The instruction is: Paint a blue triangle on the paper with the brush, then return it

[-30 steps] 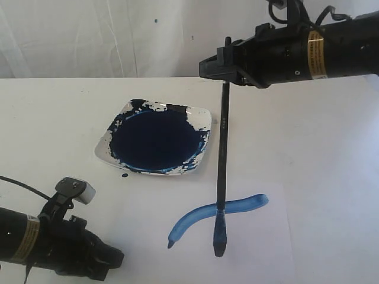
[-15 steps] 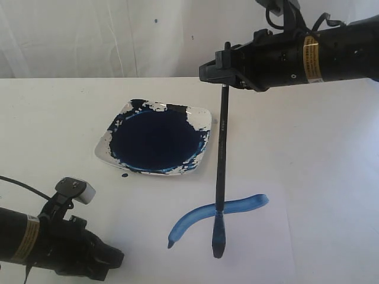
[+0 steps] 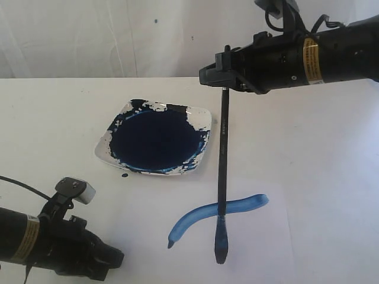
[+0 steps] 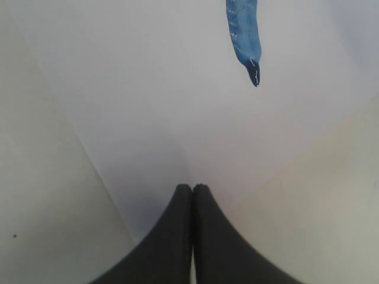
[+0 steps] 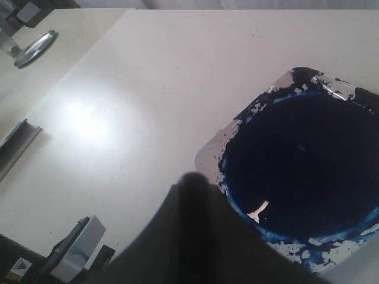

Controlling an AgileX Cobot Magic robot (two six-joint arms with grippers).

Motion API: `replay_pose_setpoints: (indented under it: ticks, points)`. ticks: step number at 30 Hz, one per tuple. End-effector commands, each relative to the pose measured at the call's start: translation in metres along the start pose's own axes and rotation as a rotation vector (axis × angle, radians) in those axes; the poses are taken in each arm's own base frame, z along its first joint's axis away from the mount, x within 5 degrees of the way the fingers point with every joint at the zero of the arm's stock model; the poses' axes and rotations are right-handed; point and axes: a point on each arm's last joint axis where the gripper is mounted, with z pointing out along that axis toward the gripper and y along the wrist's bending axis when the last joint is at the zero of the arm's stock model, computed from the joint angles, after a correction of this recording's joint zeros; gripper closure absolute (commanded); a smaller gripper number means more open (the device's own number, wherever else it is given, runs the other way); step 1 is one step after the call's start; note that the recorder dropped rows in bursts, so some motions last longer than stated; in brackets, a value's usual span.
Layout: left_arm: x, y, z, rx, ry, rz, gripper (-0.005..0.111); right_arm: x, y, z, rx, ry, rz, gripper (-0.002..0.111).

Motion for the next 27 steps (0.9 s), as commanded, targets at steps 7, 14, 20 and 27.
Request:
replay_pose_setpoints:
  ticks: [7,14,20,27]
  points:
    - [0.003,0.001,0.001,-0.021,0.024,0.019,0.107,0.0,-0.002,-0.001,0.02,-0.003,0.004,0.108]
    - [0.003,0.001,0.001,-0.021,0.024,0.019,0.107,-0.001,-0.004,-0.001,0.044,-0.012,-0.005,0.108]
    - [0.003,0.001,0.001,-0.021,0.024,0.019,0.107,-0.003,-0.007,-0.001,0.079,-0.025,-0.018,0.108]
    - [0.003,0.001,0.001,-0.021,0.024,0.019,0.107,-0.004,-0.015,-0.008,0.099,-0.036,-0.03,0.108]
